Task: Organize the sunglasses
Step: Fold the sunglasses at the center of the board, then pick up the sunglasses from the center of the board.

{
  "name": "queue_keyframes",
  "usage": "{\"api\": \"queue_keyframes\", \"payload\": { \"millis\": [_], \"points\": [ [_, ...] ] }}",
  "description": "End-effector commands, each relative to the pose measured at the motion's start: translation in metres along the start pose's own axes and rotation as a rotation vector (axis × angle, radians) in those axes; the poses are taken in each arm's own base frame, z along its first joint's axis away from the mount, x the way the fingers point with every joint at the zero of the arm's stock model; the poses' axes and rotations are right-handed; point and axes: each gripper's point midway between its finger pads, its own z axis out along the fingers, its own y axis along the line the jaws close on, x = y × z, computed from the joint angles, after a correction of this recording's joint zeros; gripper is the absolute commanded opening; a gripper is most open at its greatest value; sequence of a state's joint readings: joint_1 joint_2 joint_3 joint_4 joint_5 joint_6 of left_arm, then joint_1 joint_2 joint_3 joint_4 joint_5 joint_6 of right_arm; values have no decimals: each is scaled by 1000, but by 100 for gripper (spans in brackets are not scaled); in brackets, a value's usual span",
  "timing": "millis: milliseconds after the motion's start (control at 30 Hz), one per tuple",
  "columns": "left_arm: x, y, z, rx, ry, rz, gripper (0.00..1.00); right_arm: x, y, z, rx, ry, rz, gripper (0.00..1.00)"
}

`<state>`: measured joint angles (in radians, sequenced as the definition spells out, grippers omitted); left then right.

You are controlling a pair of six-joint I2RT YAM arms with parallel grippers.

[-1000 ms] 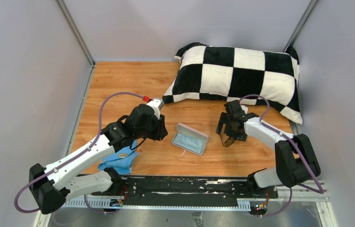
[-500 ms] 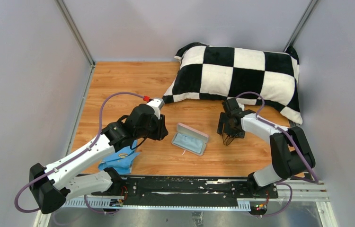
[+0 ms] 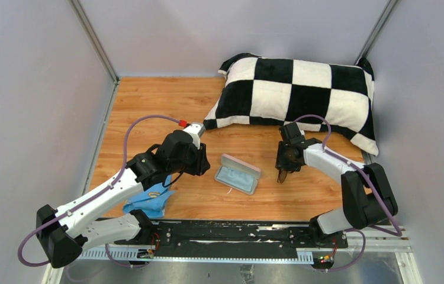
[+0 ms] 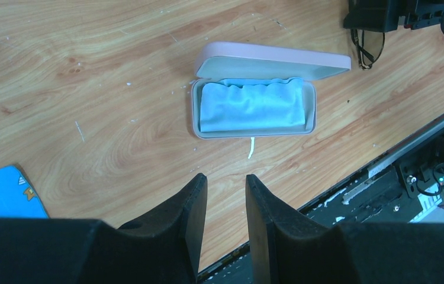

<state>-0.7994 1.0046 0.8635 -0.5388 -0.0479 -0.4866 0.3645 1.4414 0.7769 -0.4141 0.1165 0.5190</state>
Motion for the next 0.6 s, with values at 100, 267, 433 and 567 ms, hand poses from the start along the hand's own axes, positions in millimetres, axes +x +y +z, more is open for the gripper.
{"api": "queue_keyframes", "payload": {
  "millis": [100,267,433,567],
  "points": [
    [-6,-2,-3,16,-27,-6,36,9,2,-11,-33,26,-66,75],
    [-4,-1,-1,12,-14,-8,36,7,-3,-8,11,28,-33,80],
    [-5,-1,-2,13,-19,-9,36,6,4,-3,-6,43,-11,76],
    [-4,-1,-2,11,-15,-8,36,3,12,-1,-36,43,-8,69]
  ]
}}
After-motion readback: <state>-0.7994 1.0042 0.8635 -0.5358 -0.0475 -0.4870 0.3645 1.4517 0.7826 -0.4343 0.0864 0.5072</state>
